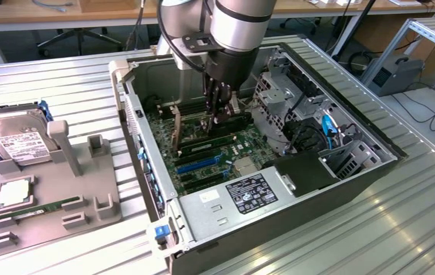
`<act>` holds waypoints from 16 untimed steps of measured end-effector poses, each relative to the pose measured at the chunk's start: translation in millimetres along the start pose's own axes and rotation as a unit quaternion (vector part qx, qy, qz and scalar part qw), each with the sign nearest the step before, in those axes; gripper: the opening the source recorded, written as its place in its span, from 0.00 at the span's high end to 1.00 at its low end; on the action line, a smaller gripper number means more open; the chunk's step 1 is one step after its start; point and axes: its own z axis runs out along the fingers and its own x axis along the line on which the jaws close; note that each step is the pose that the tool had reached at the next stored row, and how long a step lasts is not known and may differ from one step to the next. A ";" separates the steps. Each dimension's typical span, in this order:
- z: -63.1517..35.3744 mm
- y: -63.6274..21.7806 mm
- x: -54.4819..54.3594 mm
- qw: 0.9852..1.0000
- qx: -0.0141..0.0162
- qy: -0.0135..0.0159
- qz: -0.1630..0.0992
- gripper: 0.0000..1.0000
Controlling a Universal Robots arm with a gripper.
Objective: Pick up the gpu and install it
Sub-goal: 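Insert the gpu into the slot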
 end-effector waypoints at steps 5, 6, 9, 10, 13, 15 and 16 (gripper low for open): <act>0.3 0.0 0.0 1.000 0.013 -0.001 0.000 0.73; 0.3 0.0 0.0 1.000 0.013 -0.001 0.000 0.73; 0.2 0.0 0.0 1.000 0.013 -0.001 0.000 0.73; 0.2 0.1 0.0 1.000 0.013 -0.001 0.000 0.73; 0.4 0.6 0.7 1.000 0.013 -0.001 0.000 0.73; 0.7 1.3 1.2 1.000 0.013 0.000 0.000 0.73; 0.9 1.8 1.4 1.000 0.013 0.000 0.000 0.73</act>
